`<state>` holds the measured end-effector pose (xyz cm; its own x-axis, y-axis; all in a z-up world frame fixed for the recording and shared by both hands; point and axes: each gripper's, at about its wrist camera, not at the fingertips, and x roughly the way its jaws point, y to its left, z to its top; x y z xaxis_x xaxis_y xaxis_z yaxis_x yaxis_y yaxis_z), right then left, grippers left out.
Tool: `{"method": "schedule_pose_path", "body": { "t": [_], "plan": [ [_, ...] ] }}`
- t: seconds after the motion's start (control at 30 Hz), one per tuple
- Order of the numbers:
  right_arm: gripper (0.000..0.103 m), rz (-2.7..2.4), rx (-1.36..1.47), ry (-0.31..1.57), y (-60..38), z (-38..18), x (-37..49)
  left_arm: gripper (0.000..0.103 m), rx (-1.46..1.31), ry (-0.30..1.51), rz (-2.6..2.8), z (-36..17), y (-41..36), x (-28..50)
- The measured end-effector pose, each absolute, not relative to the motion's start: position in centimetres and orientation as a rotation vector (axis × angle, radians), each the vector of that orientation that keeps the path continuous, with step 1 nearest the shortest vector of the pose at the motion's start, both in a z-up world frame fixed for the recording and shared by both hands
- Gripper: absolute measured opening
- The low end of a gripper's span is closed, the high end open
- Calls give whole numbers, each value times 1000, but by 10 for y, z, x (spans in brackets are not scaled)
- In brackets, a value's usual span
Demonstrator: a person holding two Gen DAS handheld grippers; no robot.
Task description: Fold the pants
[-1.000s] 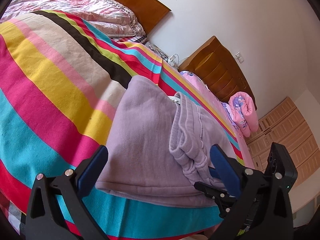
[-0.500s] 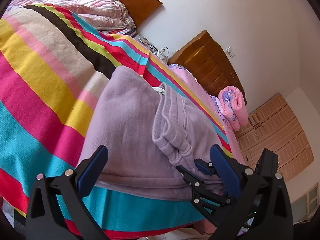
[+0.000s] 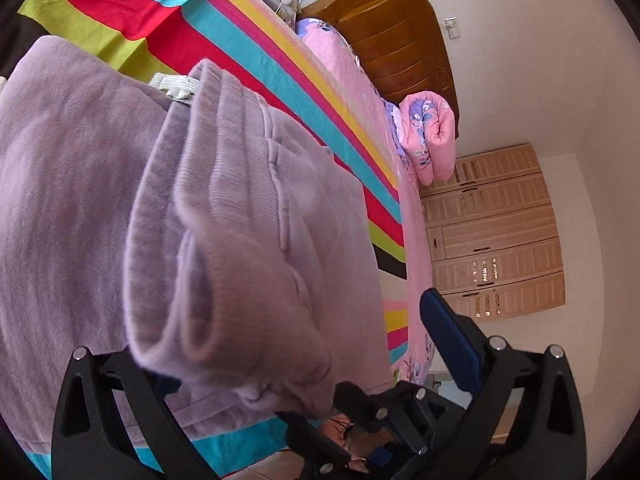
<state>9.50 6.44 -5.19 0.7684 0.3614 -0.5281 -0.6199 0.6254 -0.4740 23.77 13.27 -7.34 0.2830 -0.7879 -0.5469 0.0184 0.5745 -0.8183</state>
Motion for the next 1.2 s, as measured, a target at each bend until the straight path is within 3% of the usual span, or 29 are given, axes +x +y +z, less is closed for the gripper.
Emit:
{"method": "schedule_pose_path", "body": {
  "t": [0.03,0.07,0.1,0.17,0.3,0.33,0.37,0.53,0.87,1.03,1.1,1.2],
  "plan": [
    [15,576,-681,407,64,-52,96,82,-752,1192,-585,-74,125,241],
    [19,577,-669,421,63,-53,98,47,-702,1221,-531,-78,120,245],
    [19,585,-664,433,61,-53,100,37,-671,1240,-495,-84,118,247],
    [35,608,-642,419,46,-45,95,28,-670,1217,-502,-91,123,247],
    [61,472,-399,384,-39,-13,81,26,-680,1159,-522,-96,128,241],
    [77,422,-316,402,-65,-9,79,26,-670,1151,-517,-93,126,241],
    [87,388,-237,441,-89,-10,76,26,-661,1141,-515,-89,125,240],
    [86,296,-99,655,-136,-53,66,26,-606,1100,-509,-60,111,244],
    [85,110,-251,688,-83,-106,91,22,-513,994,-571,25,71,246],
    [87,51,-305,619,-82,-104,81,21,-461,841,-574,87,123,220],
    [87,65,-310,611,-81,-100,81,22,-495,833,-533,70,166,204],
    [88,84,-326,679,-75,-116,88,22,-680,880,-443,-30,233,183]
  ]
}}
